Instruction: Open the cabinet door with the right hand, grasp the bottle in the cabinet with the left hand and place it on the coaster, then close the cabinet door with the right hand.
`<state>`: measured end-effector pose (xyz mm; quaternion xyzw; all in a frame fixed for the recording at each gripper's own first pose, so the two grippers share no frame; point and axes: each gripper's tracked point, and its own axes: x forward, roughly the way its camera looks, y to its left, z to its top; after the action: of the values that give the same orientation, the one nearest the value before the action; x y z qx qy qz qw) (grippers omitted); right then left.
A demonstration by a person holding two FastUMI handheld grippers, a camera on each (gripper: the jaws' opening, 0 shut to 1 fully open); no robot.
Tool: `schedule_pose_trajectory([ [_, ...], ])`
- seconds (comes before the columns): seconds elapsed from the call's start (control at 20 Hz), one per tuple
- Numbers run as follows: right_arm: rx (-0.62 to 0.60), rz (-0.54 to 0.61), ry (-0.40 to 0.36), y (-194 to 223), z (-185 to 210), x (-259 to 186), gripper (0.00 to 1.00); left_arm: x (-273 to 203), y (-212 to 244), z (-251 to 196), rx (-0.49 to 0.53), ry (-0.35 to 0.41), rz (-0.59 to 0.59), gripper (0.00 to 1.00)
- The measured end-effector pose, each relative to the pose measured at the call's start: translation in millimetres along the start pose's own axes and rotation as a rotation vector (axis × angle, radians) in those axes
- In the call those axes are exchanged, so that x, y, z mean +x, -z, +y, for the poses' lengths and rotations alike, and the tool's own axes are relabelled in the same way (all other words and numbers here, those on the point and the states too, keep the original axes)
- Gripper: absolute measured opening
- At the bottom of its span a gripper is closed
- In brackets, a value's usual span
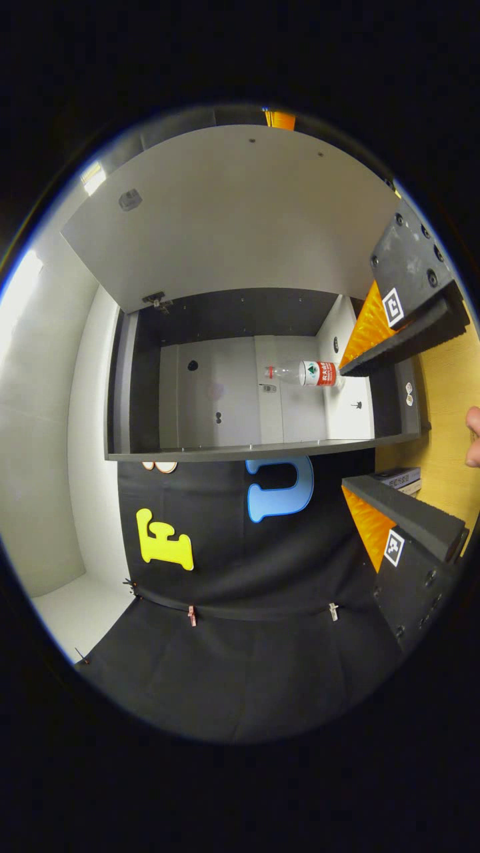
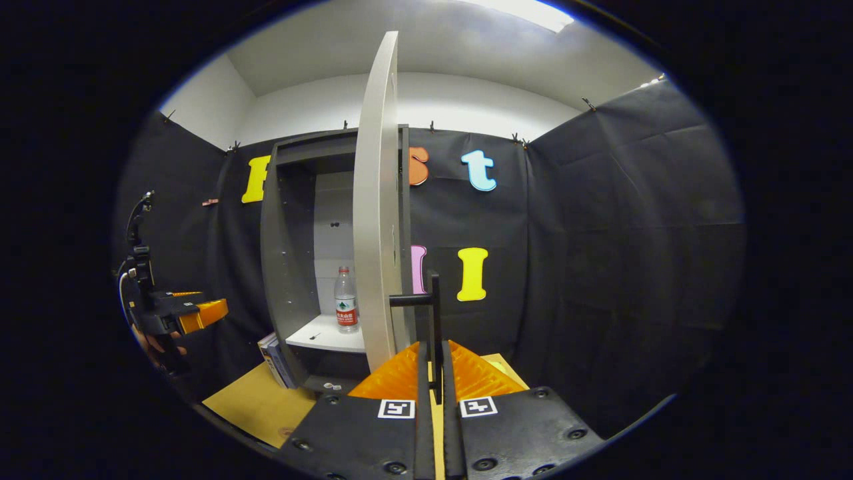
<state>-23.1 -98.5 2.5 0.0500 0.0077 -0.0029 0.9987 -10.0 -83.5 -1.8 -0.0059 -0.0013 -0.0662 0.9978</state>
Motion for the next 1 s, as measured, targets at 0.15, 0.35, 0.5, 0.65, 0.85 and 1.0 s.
schedule_pose_trajectory([
  [0.15,-0.028,-0.004,-0.007,2,6,-3,0.1,3,-2,-7,0.002,0.01,-0.004,0.92],
  [0.35,-0.036,-0.005,0.008,2,3,-2,0.1,7,-3,-17,-0.01,0.023,-0.004,0.94],
  [0.5,-0.013,-0.006,-0.014,-1,-1,-5,0.1,12,-4,-28,-0.009,0.039,-0.007,0.94],
  [0.65,-0.039,-0.033,-0.01,-7,-1,-11,0.2,24,-5,-43,-0.011,0.069,-0.009,0.94],
  [0.85,0.003,-0.092,0.064,-20,-34,-29,0.42,47,-8,-67,-0.015,0.104,-0.021,0.92],
  [1.0,0.021,-0.104,0.139,-21,-62,-32,0.69,71,-4,-84,-0.021,0.126,-0.015,0.94],
])
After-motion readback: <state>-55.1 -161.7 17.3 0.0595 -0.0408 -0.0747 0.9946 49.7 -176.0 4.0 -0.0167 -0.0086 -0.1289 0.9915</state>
